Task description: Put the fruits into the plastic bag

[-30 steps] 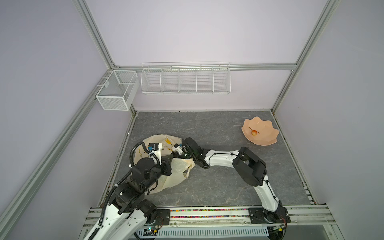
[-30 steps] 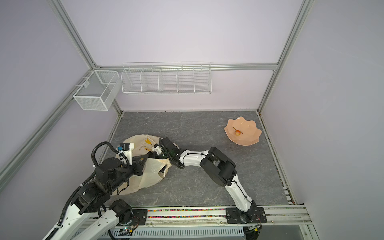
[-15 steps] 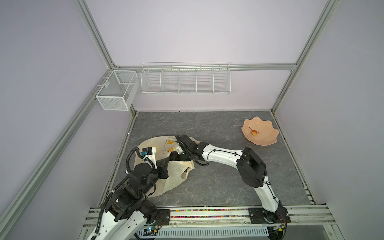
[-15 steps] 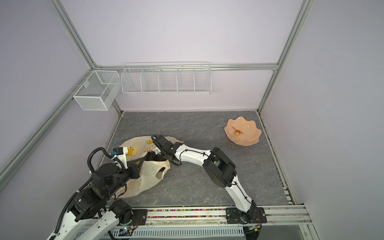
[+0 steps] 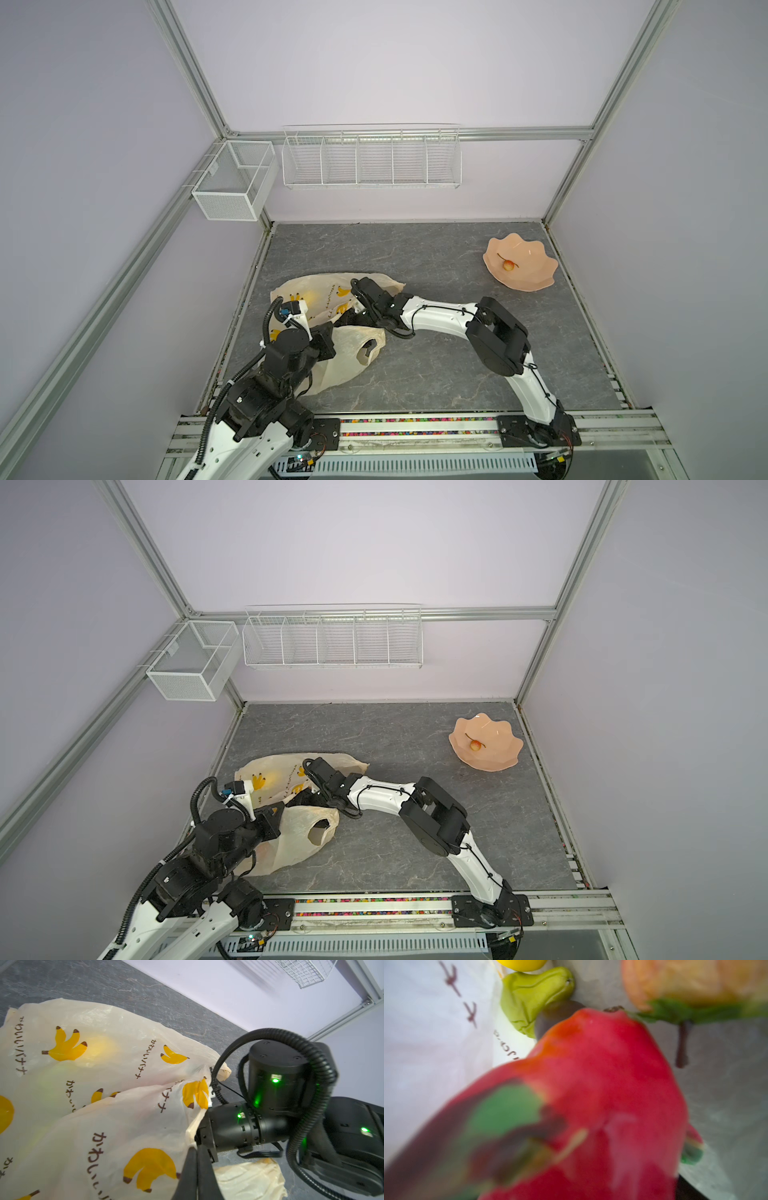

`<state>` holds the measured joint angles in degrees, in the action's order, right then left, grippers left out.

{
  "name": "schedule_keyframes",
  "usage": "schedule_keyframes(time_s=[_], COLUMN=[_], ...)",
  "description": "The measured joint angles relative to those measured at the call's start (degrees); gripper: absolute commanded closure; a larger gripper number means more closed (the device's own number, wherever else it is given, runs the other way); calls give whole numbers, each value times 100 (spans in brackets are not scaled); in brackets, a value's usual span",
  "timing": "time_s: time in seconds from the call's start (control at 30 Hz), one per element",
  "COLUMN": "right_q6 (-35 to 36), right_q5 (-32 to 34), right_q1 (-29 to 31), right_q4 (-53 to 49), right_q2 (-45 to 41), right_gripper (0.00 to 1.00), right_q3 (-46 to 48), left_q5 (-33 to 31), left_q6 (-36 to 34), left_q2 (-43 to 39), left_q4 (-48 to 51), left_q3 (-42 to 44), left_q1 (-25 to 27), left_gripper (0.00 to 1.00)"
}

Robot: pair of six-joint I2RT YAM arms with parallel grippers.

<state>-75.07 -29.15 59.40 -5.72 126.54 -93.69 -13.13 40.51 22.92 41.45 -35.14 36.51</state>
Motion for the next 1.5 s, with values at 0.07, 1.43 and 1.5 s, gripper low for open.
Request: schedule_keyframes(time_s=[0.07, 1.43, 1.5], right_q6=[-35, -1388, -1438], right_q5=[-2, 442, 481], right_q1=[2, -61, -116], right_q4=[70, 1080, 1121], right_q2=[0, 13, 11], right_gripper=[12, 12, 12], right_q3=[0, 616, 629], left_q5=[-24, 59, 70], left_q6=[120, 691, 675], left_q2=[22, 1829, 2166], left_q4=[28, -1939, -2015], left_q3=[136, 1204, 1060], left_q1=[0, -391, -417], left_gripper=[100, 100, 100])
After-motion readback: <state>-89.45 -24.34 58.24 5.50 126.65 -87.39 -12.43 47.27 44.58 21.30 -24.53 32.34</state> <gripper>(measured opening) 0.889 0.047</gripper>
